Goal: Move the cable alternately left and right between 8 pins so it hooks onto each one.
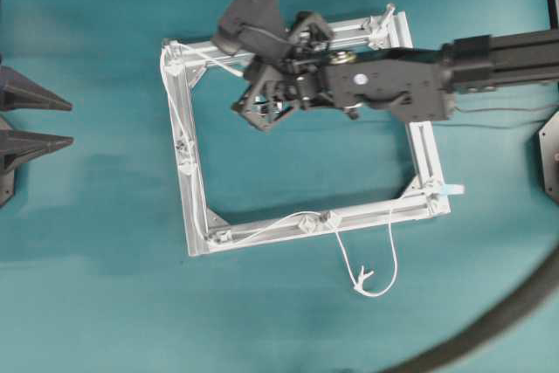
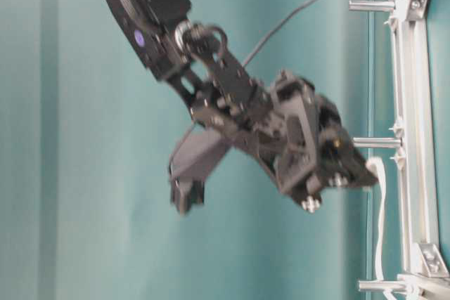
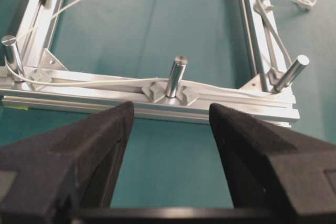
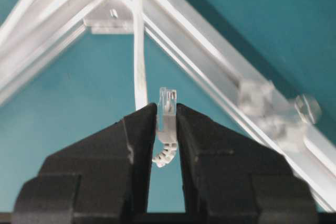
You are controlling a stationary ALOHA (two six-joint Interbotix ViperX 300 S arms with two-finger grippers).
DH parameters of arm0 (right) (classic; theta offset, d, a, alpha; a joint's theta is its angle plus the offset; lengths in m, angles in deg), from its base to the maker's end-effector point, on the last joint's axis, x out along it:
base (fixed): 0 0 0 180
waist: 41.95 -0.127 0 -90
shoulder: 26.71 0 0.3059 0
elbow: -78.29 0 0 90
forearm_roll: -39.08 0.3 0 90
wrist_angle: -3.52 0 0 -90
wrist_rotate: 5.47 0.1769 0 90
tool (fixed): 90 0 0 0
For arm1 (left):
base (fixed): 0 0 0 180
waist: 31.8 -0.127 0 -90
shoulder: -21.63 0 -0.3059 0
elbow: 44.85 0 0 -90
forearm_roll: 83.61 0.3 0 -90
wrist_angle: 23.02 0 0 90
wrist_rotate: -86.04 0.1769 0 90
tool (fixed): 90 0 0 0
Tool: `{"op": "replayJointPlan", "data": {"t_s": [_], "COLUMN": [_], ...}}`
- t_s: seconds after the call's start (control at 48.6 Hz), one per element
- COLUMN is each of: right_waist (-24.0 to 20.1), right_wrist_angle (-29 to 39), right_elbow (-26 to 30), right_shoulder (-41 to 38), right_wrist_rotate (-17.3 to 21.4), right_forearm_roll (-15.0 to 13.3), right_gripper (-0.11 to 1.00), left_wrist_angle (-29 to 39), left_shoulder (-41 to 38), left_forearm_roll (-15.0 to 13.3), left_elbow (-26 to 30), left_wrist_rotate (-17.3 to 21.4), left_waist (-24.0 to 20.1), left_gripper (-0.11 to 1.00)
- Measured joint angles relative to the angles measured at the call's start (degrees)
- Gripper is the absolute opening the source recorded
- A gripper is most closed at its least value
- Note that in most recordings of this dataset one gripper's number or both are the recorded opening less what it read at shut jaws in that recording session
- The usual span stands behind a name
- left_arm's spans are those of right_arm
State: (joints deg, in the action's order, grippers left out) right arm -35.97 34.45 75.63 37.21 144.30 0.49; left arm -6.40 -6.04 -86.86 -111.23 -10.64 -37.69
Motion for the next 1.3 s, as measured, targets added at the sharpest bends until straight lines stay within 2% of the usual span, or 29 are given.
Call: {"op": "replayJointPlan", "data": {"t_s": [0.247, 0.432, 0.7, 0.885, 1.153, 1.297], "right_waist": [0.0, -0.1, -0.1, 0.1, 4.4, 7.3], "right_wrist_angle": [-0.1, 1.0, 4.7, 5.1, 6.8, 6.9], "right_elbow": [-9.5, -15.4, -19.5, -23.8, -29.0, -30.0], "right_shoulder": [7.8, 11.5, 15.9, 20.0, 23.8, 24.3], "right_wrist_rotate": [0.0, 0.0, -0.1, -0.1, -1.1, -2.9], "right_forearm_roll": [3.1, 3.9, 4.0, 5.4, 6.4, 5.5], "right_gripper": [0.14, 0.14, 0.14, 0.14, 0.14, 0.14], "left_wrist_angle": [0.0, 0.0, 0.0, 0.0, 0.0, 0.0], "left_shoulder": [0.1, 0.1, 0.0, 0.0, 0.0, 0.1], "left_forearm_roll": [0.0, -0.1, 0.0, -0.1, 0.0, 0.0], "left_elbow": [0.0, 0.0, 0.0, 0.0, 0.0, 0.0], "left_wrist_rotate": [0.0, 0.0, 0.0, 0.0, 0.0, 0.0], "left_waist": [0.0, 0.0, 0.0, 0.0, 0.0, 0.0], "left_gripper": [0.64, 0.64, 0.64, 0.64, 0.64, 0.64]}}
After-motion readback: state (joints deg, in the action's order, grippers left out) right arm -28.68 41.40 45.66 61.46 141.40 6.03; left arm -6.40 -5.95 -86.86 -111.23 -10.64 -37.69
